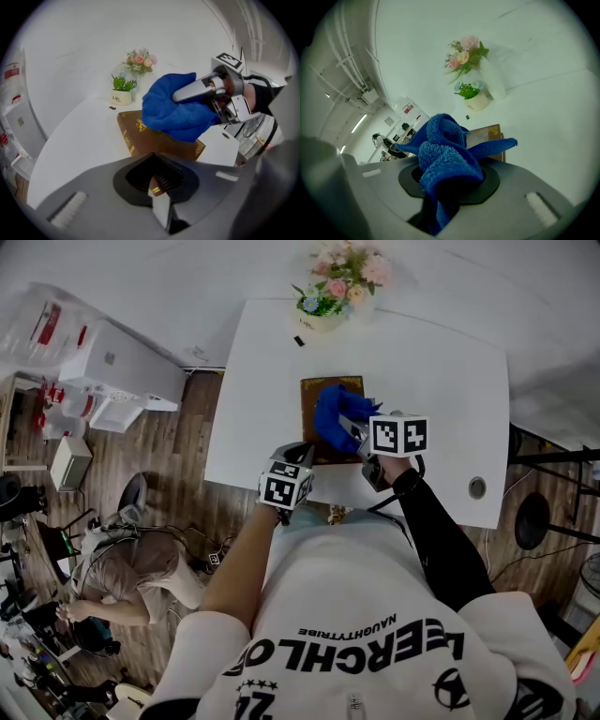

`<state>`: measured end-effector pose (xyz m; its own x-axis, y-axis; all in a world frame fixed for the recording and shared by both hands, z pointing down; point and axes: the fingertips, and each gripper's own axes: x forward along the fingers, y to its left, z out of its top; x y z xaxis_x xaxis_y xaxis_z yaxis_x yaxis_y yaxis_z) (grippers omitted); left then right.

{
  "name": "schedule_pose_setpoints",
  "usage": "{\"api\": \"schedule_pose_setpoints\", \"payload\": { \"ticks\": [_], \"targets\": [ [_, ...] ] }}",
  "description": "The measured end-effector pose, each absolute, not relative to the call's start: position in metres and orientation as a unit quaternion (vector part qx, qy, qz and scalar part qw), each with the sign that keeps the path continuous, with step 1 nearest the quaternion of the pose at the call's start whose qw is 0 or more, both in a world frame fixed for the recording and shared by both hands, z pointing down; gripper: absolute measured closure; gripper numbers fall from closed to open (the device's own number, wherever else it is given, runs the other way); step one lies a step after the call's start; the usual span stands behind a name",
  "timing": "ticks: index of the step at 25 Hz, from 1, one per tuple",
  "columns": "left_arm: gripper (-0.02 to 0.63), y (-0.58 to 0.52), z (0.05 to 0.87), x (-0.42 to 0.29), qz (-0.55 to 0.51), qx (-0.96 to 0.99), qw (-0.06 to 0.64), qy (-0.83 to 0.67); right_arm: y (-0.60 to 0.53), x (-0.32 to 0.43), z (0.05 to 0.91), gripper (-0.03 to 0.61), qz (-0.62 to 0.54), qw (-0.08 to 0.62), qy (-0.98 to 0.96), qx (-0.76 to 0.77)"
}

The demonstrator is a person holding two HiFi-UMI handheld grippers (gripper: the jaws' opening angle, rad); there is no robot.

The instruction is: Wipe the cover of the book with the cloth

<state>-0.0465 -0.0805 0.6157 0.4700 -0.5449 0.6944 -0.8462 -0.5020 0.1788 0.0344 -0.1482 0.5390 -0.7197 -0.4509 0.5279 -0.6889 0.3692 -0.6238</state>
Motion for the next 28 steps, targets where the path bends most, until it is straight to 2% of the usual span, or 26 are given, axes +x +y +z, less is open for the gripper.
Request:
{"api": "schedule_pose_setpoints", "payload": {
  "ticks": [5, 10, 18, 28],
  "targets": [
    [0.555, -0.08, 0.616, -0.046, 0.289, 0.819, 0.256, -0.425, -0.13, -0.006, 0.561, 0.479, 0.431, 0.191, -0.824, 0.313],
    [0.555, -0.08, 0.615, -0.046, 0.28, 0.819, 0.259, -0.428, -0.127, -0.011, 0.573, 0.479, 0.417, 0.219, -0.824, 0.316],
    [0.555, -0.08, 0.614, -0.047, 0.273, 0.82, 0.265, -0.428, -0.129, 0.032, 0.575, 0.479, 0.399, 0.236, -0.815, 0.348],
    [0.555, -0.08, 0.616, -0.047, 0.271, 0.82, 0.266, -0.429, -0.126, 0.11, 0.575, 0.479, 0.402, 0.216, -0.787, 0.415]
  ]
}}
